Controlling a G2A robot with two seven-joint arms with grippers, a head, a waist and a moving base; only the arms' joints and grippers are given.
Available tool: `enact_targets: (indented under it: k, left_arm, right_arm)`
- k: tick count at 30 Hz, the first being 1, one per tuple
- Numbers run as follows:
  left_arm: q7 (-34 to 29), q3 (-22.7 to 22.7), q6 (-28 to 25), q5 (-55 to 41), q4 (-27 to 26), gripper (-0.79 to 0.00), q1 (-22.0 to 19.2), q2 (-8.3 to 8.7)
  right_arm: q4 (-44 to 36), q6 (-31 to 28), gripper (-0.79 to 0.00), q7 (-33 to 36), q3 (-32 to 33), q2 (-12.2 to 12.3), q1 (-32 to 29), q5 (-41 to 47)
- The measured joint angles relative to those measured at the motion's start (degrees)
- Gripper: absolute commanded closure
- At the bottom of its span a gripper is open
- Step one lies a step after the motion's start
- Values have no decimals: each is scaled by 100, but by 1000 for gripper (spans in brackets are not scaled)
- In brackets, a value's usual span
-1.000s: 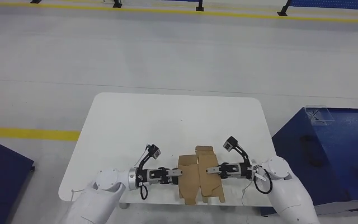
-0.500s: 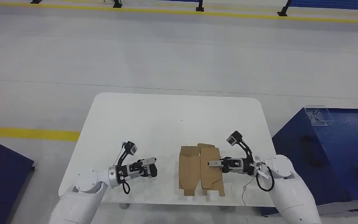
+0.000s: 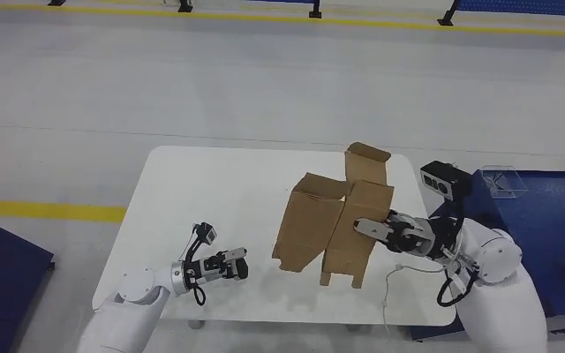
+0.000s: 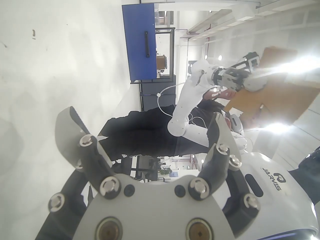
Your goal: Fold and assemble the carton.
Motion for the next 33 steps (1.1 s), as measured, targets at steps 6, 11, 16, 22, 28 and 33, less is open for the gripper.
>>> enact_targets:
  k: [6,11,16,22,28,33]
  left_arm:
    - [0,0,0,0,0,-785,0,0]
    - [0,0,0,0,0,-785,0,0]
    - [0,0,0,0,0,-785,0,0]
    - [0,0,0,0,0,-785,0,0]
    - [0,0,0,0,0,-785,0,0]
    - [0,0,0,0,0,-785,0,0]
  right_arm:
    - [84,150,0,-101,-457,-29,142,6]
    - [439,1149,0,172,-1070,-102,256,1830]
    - [713,1974,0,875,-1931,-288,366,4033]
    - [1004,3969,0,1441,-3227,-592,517,6540]
    - [1247,5726,0,1218,-4241,-898,563,8354]
    - [1168,6668,0,656,-4682,-1059,516,9516]
